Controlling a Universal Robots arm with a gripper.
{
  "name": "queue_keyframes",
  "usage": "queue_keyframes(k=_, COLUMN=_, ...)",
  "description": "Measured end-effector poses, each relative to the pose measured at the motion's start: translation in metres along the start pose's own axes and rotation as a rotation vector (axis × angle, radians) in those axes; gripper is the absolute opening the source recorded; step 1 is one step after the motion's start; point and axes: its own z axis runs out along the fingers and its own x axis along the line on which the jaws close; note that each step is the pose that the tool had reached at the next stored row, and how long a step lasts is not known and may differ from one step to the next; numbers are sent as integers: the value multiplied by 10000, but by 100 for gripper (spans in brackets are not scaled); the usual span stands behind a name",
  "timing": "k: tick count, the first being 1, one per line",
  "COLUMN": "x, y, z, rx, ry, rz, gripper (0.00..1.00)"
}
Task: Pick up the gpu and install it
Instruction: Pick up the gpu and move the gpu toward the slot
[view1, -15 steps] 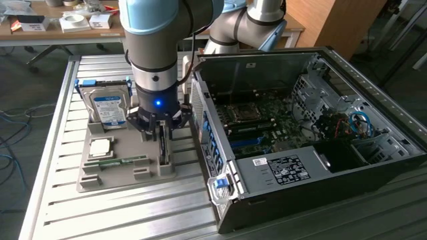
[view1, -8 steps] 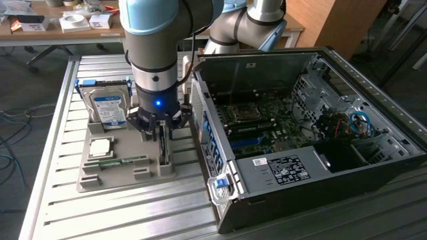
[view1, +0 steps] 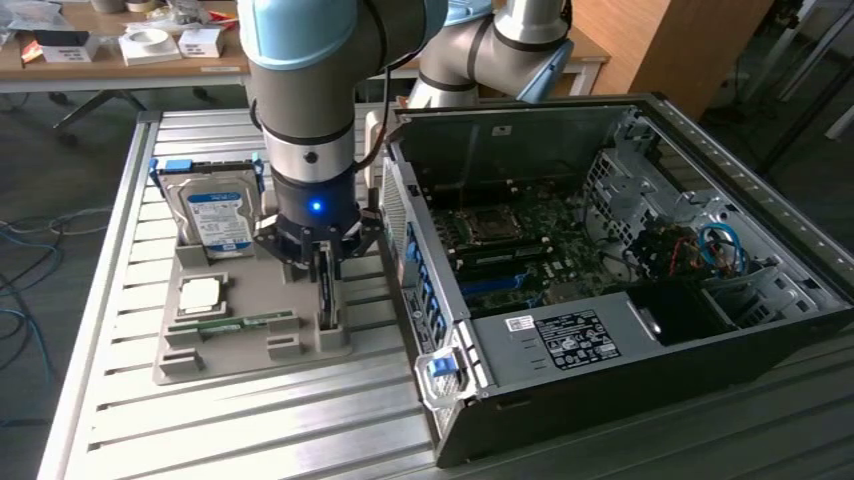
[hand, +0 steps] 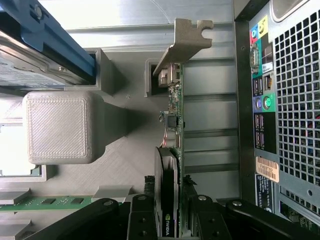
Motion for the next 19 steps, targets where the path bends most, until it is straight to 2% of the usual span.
queue_keyframes(k=19, x=-7, y=-2, z=30, rx=-1, ry=0, rz=1, gripper=35)
